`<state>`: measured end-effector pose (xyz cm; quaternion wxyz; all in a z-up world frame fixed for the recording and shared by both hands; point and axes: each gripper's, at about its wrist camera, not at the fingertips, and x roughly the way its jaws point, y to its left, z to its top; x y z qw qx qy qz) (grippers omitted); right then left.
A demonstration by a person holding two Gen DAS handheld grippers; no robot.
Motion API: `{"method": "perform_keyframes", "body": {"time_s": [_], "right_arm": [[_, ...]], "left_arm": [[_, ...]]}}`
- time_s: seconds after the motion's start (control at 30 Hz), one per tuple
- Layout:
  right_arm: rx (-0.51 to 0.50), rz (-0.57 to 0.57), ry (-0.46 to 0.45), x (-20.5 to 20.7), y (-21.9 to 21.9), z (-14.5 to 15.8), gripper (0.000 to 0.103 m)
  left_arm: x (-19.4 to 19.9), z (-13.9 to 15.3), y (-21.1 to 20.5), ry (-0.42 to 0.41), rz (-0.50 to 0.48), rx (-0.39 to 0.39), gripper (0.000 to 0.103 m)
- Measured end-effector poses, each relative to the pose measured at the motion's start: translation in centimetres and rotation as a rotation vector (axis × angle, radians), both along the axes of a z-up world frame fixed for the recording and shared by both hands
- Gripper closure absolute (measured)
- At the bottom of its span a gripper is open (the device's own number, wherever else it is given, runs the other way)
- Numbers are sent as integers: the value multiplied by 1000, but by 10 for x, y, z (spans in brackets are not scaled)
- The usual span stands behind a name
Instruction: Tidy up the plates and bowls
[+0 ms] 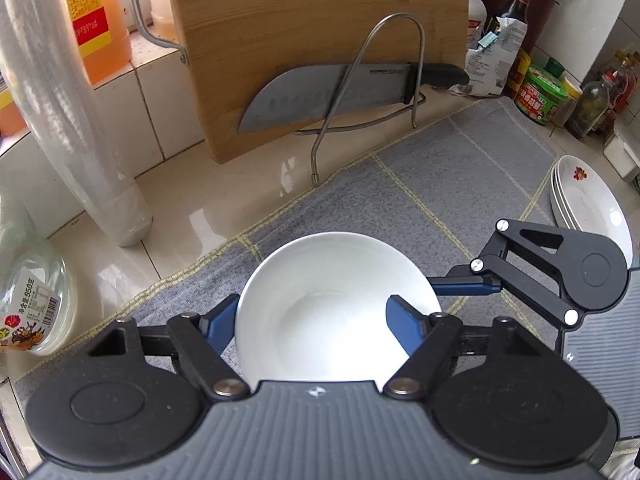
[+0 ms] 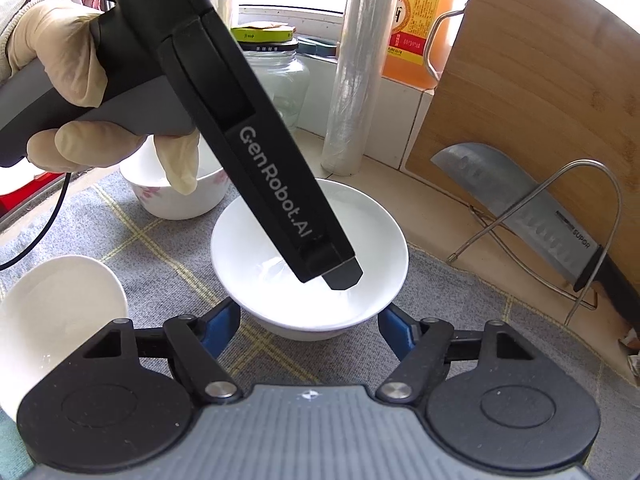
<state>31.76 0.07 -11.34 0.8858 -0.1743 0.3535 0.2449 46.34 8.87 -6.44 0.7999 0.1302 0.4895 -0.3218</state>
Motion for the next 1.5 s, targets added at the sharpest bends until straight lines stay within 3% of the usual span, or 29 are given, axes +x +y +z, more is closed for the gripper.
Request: {"method": "perform_keyframes", "body": {"time_s": [0.5, 1.03, 1.5], "right_arm": [[-27, -34, -54, -72, -33, 39, 23], [-43, -106, -34, -118, -82, 39, 23], [-51, -151, -1, -144, -110, 29, 23]], "left_arm": [[-67, 32, -39, -62, -44, -10, 26], [-117, 25, -96, -63, -104, -18, 23], [-136, 1, -137, -62, -139, -11, 23]]}}
